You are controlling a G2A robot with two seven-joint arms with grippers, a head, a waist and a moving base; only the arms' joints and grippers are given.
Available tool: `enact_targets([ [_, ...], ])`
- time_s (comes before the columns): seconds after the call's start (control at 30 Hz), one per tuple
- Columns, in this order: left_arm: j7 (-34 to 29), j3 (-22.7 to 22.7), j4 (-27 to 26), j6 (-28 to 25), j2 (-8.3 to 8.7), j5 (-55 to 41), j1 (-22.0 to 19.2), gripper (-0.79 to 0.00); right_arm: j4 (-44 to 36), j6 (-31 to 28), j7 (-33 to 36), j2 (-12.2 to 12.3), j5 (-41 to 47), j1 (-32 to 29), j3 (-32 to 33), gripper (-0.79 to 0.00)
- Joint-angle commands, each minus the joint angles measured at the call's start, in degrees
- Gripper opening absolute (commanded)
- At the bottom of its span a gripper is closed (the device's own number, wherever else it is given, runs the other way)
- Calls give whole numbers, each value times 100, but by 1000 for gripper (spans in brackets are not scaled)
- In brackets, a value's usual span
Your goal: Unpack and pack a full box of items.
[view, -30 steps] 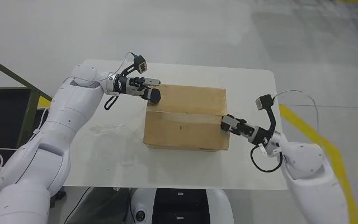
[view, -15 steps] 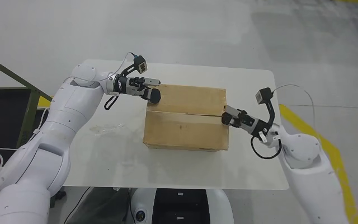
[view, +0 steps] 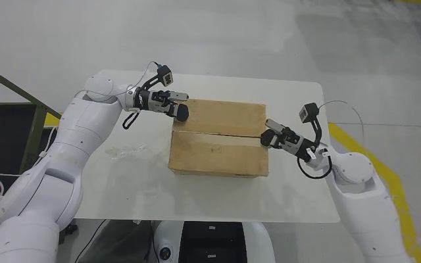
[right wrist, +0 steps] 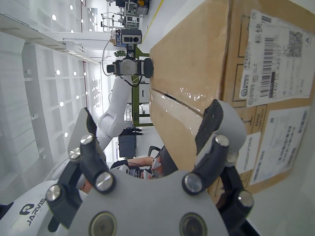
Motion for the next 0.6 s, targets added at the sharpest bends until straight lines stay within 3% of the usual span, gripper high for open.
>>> enact_targets([
  [0.0,0,0,0,0,0,0,0,0,8,24,3,0,-20,11,-20,0],
  [0.57,0,0,0,0,0,0,0,0,57,124,4,1,-34,39,-55,0],
])
